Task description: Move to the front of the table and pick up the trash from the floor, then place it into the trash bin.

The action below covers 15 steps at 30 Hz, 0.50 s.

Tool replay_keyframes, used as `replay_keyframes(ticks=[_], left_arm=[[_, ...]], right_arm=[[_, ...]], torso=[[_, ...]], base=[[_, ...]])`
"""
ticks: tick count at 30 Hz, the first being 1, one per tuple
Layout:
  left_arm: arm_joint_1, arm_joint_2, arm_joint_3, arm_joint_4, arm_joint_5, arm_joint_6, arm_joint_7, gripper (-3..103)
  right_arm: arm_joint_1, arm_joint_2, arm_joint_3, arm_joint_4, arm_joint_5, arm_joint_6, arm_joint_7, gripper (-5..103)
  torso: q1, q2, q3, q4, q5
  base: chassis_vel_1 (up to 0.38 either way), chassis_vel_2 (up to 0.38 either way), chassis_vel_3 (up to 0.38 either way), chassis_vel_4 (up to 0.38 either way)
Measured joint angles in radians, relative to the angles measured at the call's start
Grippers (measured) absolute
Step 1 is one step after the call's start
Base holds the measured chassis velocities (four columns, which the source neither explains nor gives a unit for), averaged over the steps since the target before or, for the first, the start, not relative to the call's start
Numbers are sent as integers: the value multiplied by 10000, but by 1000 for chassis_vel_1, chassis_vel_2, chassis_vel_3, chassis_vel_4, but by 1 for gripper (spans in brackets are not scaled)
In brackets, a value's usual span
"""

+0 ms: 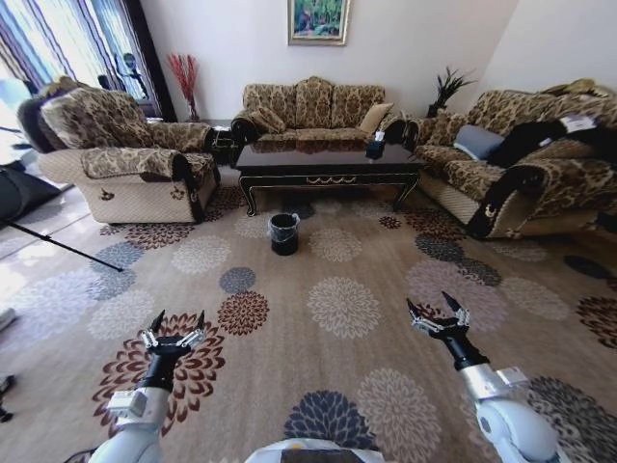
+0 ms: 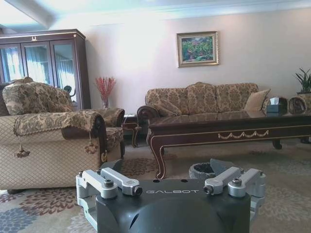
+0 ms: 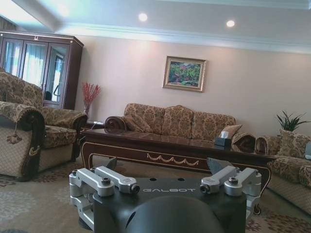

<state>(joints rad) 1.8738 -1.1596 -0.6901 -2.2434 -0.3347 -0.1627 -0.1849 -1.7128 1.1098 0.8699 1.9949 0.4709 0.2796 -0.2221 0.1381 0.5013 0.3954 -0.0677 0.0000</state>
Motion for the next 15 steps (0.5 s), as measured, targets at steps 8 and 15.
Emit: replay_keyframes(ticks=[8,15], left_arm=[[0,0,0,0,0,0,0,100],[0,0,0,0,0,0,0,100]], right_arm=[[-1,0,0,0,0,0,0,100],[0,-1,0,0,0,0,0,100]], torso=[[164,402,237,0,0],[280,705,423,0,0]], base=[[0,0,0,0],[0,0,0,0]])
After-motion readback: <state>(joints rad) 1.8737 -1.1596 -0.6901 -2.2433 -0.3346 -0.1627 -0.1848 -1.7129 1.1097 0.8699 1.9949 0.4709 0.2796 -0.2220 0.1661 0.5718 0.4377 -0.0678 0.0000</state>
